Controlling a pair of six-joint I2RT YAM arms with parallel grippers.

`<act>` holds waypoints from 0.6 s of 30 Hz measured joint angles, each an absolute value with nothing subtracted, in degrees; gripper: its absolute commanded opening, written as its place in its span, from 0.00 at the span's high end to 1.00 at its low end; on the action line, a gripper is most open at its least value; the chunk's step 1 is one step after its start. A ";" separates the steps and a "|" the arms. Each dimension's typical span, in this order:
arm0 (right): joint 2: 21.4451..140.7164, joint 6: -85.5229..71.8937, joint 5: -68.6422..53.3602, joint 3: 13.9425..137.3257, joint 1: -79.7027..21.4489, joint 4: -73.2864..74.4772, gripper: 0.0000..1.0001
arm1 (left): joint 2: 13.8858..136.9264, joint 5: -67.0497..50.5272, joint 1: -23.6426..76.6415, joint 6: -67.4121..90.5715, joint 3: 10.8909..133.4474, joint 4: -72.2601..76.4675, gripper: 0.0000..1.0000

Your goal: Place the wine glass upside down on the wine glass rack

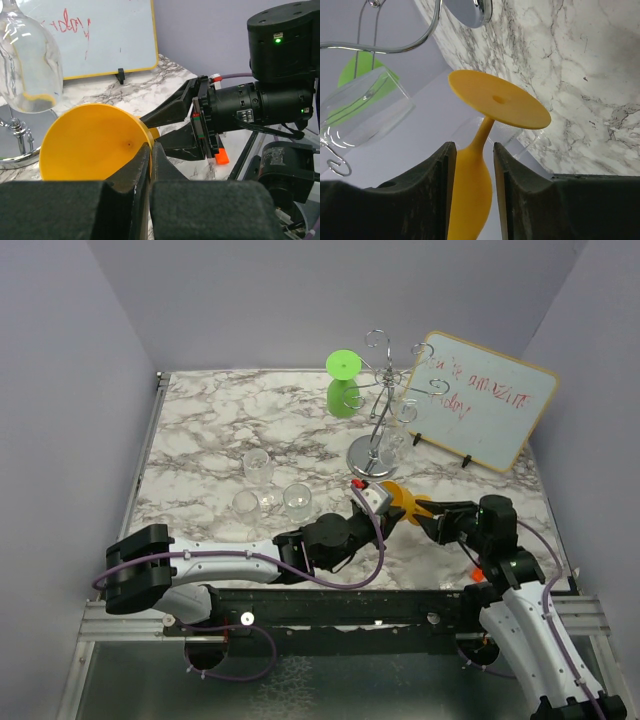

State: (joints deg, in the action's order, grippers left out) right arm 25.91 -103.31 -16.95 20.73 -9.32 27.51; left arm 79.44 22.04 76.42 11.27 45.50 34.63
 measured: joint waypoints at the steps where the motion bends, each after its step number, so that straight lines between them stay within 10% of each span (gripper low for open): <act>1: 26.83 -103.26 -16.95 20.93 -9.32 27.22 0.60 | 79.44 22.06 76.44 11.27 45.50 34.74 1.00; 18: 34.54 -103.00 -18.57 24.56 -9.32 21.39 0.67 | 79.40 22.11 76.53 9.98 43.99 41.17 1.00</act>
